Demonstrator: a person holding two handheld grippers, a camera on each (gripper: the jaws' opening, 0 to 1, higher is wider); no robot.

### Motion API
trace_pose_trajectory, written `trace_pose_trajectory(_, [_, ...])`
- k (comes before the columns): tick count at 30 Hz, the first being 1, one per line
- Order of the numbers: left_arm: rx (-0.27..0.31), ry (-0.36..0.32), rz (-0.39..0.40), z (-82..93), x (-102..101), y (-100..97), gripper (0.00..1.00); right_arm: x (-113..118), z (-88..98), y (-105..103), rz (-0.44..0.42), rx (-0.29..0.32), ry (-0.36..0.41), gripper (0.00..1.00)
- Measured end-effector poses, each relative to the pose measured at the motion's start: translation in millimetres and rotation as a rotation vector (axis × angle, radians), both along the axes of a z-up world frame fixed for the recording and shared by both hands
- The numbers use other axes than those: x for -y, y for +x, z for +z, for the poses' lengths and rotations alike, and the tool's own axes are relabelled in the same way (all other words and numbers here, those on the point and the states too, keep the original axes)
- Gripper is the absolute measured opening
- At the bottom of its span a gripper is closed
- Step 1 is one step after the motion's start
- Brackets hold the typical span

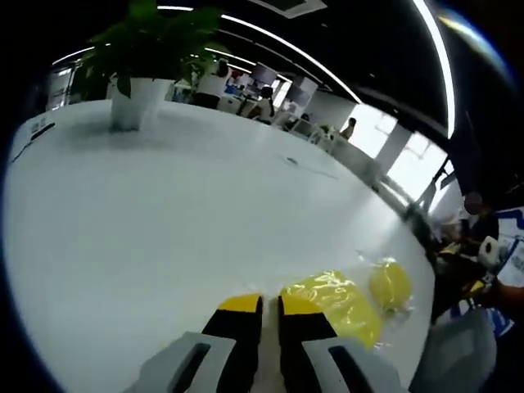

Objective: Compare the silicone blocks by pressing each to a similar depth, holding the contact briefly, and releasing to observe deformation and rebound differences across the visible hardness samples.

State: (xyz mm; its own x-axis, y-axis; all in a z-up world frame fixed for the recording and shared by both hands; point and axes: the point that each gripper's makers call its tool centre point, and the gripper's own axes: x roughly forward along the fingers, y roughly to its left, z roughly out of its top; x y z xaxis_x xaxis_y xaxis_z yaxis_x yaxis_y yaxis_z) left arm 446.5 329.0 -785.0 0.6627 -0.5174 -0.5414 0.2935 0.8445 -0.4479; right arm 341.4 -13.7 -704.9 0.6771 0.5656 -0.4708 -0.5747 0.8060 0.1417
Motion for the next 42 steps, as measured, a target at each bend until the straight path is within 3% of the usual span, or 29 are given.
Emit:
trace_pose_trajectory(6, [0.008, 0.011, 0.019, 4.3, -10.0, -1.1, 0.34, -1.6, 1.4, 2.9, -0.001, 0.004, 0.005, 0.97])
trace_pose_trajectory(11, [0.143, 0.04, 0.005, 31.7, -14.0, 1.6, 0.67, -3.6, 2.3, 4.8, 0.004, 0.004, 0.01, 0.97])
trace_pose_trajectory(13, [0.201, 0.052, -0.018, 44.5, -13.6, 1.6, 0.75, -4.1, 2.2, 6.2, 0.005, 0.005, 0.01, 0.97])
trace_pose_trajectory(18, [0.247, 0.14, -0.107, 59.4, -14.1, -12.5, 0.82, -7.6, 5.6, 9.8, 0.012, 0.011, 0.017, 0.97])
trace_pose_trajectory(26, [0.251, 0.149, -0.096, 72.5, -24.0, -43.5, 1.0, -6.0, 5.8, 16.6, 0.024, 0.008, 0.016, 0.97])
trace_pose_trajectory(30, [0.26, 0.156, -0.082, 77.0, -30.4, -63.9, 1.0, -2.6, 4.3, 19.6, 0.034, 0.003, 0.012, 0.97])
trace_pose_trajectory(35, [0.231, 0.131, -0.052, 73.0, -39.8, -84.1, 1.0, -1.1, 2.7, 20.6, 0.043, -0.003, 0.009, 0.97])
trace_pose_trajectory(42, [0.24, 0.12, -0.034, 83.1, -43.7, -90.9, 1.0, -2.4, -1.5, 15.3, 0.045, -0.022, 0.015, 0.97])
